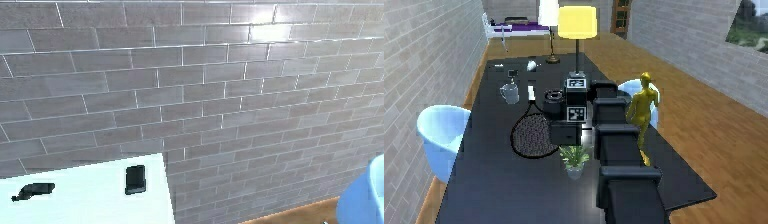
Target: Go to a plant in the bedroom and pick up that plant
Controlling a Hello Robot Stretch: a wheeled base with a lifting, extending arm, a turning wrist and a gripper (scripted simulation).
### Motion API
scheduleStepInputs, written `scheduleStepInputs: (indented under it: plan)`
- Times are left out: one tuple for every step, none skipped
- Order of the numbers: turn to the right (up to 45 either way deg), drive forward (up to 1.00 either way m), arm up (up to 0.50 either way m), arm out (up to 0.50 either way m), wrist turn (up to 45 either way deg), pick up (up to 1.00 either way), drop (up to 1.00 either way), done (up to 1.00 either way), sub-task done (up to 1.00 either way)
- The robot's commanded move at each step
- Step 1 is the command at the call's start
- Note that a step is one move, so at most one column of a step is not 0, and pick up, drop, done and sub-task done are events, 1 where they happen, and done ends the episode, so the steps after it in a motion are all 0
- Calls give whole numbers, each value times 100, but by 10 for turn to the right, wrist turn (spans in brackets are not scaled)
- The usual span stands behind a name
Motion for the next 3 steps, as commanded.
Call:
scheduleStepInputs:
  plan:
    - [0, 0, -30, 0, 0, 0, 0, 0, 0]
    - [0, 0, 0, 0, 0, 100, 0, 0, 0]
    - [0, 0, 10, 0, 0, 0, 0, 0, 0]
